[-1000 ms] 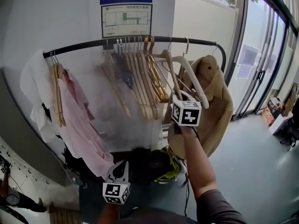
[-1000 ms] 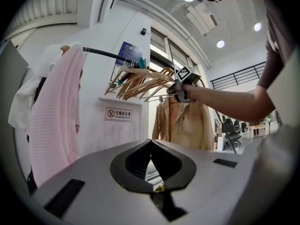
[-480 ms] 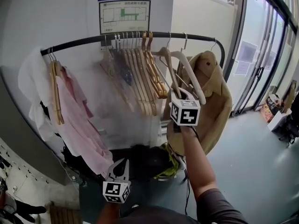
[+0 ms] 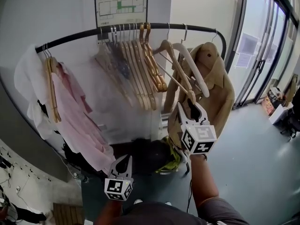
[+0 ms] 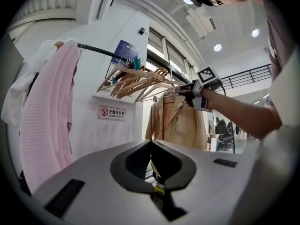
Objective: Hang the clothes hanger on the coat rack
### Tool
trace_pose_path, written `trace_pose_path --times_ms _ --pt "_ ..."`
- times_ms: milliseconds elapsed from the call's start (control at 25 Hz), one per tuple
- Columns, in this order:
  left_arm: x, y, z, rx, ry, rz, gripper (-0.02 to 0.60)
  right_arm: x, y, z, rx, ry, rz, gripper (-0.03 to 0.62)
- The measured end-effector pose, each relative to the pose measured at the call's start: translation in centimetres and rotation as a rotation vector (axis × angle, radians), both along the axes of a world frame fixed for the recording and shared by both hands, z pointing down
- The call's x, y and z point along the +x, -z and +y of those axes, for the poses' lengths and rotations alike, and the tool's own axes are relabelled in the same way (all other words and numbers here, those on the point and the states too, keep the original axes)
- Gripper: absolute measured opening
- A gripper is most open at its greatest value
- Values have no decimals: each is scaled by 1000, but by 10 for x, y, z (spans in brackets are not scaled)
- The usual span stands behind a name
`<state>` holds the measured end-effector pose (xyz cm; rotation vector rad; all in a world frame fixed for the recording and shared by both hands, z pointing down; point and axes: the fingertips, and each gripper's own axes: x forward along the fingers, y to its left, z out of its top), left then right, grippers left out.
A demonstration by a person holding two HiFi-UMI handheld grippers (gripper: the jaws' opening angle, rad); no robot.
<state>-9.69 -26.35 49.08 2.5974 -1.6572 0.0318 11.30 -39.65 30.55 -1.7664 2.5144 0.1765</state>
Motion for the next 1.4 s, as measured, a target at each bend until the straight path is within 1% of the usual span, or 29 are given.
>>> trace_pose_path --times_ms 80,240,320,400,480,560,640,720,920,1400 --pt "1 1 -1 0 -4 6 9 1 -16 20 -3 7 -3 156" --pt "8 7 -5 14 -20 17 9 -6 -49 56 22 30 -31 149" --pt "12 11 -7 22 -28 17 9 -9 -71 68 1 33 -42 92" --pt "16 14 -10 30 -34 12 9 -13 -94 76 -42 33 -41 60" --pt "18 19 -13 42 -37 4 9 -18 -113 82 -85 34 -15 37" --pt "17 23 -16 48 -31 -10 9 -25 -128 88 -108 30 36 17" --pt "16 23 -21 41 -20 -24 9 -30 -138 91 -120 11 92 15" --pt "15 23 -23 34 -9 -39 9 -32 -146 93 -136 -10 116 15" --pt "16 26 -27 37 -6 -46 9 -31 -149 90 -151 -21 112 14" --pt "24 22 -23 21 -17 -39 9 -26 -149 91 -149 -6 54 14"
